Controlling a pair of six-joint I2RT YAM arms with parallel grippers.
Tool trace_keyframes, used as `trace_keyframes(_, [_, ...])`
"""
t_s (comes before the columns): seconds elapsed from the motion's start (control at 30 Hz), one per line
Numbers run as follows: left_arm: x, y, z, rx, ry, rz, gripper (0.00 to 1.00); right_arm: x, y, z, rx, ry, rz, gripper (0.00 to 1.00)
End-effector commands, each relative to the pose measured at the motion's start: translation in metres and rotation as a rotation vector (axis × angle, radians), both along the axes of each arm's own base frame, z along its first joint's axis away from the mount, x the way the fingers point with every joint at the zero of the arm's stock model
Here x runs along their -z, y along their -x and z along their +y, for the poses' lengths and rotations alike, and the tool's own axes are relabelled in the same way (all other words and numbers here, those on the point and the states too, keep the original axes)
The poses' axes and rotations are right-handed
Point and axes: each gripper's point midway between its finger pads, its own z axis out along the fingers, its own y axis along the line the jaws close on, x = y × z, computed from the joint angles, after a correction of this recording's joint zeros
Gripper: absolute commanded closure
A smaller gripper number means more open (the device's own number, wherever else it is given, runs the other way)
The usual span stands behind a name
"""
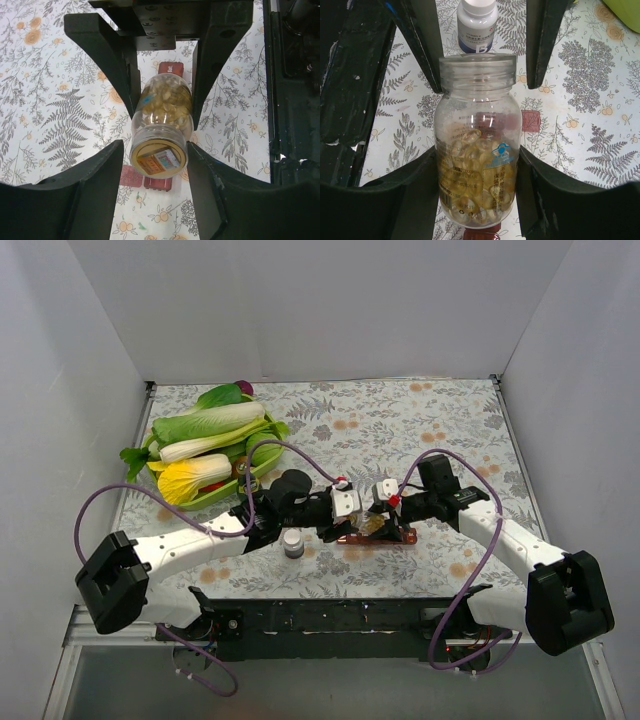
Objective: Sort the pills into containers
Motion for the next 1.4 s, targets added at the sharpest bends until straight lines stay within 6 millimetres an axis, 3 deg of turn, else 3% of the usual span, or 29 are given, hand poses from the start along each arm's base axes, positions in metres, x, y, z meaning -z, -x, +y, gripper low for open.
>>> trace_keyframes(0.0, [-0.013,0.0,-0.006,0.015,0.004,0.008,0.56,-0.01,0.0,0.004,-0.025,-0.034,-0.021,0.99])
trace_keyframes(0.07, [-0.01,0.001,-0.006,0.0,-0.005,0.051,0.66,-0.01,0.0,0.005,-0.026,-0.034,-0.021,0.99])
trace_keyframes(0.17, [-0.016,-0.001,-0.01,-0.068,0.017,0.164,1.0,-0.01,-0.001,0.004,-0.022,-0.032,-0.023,0.99])
trace_keyframes(0.23, [-0.027,-0.007,-0.012,-0.133,0.053,0.255,1.0,-0.01,-0.001,0.004,-0.02,-0.03,-0.024,0.99])
trace_keyframes(0.37, [-0.023,-0.009,-0.008,-0.309,0.066,0.602,1.0,-0.008,-0.003,0.003,-0.01,-0.022,-0.024,0.99])
trace_keyframes(0.5, [-0.019,-0.021,0.011,-0.601,0.165,1.01,1.0,-0.009,-0.004,0.003,-0.006,-0.022,-0.026,0.99])
trace_keyframes(0.6, [-0.016,-0.024,0.023,-0.718,0.225,1.232,1.0,-0.008,-0.004,0.003,-0.007,-0.023,-0.024,0.99])
trace_keyframes(0.73, [-0.022,-0.022,0.013,-0.795,0.254,1.486,1.0,-0.007,-0.004,0.004,-0.006,-0.02,-0.022,0.99])
trace_keyframes(0.9, [-0.029,-0.026,0.008,-0.781,0.272,1.504,1.0,-0.009,-0.005,0.003,-0.003,-0.02,-0.028,0.99])
trace_keyframes(1.13, [-0.034,-0.03,0.02,-0.75,0.246,1.34,1.0,-0.007,-0.005,0.003,-0.001,-0.016,-0.025,0.99])
trace_keyframes(1.23, [-0.012,-0.045,0.05,-0.851,0.166,1.191,1.0,-0.007,-0.007,0.002,0.005,-0.013,-0.031,0.99])
trace_keyframes(1.27, [0.001,-0.059,0.065,-0.936,0.145,1.137,1.0,-0.008,-0.008,0.002,0.006,-0.013,-0.035,0.99])
trace_keyframes(1.37, [0.034,-0.068,0.093,-1.043,0.009,1.051,0.97,-0.008,-0.011,-0.001,0.02,-0.01,-0.034,0.99])
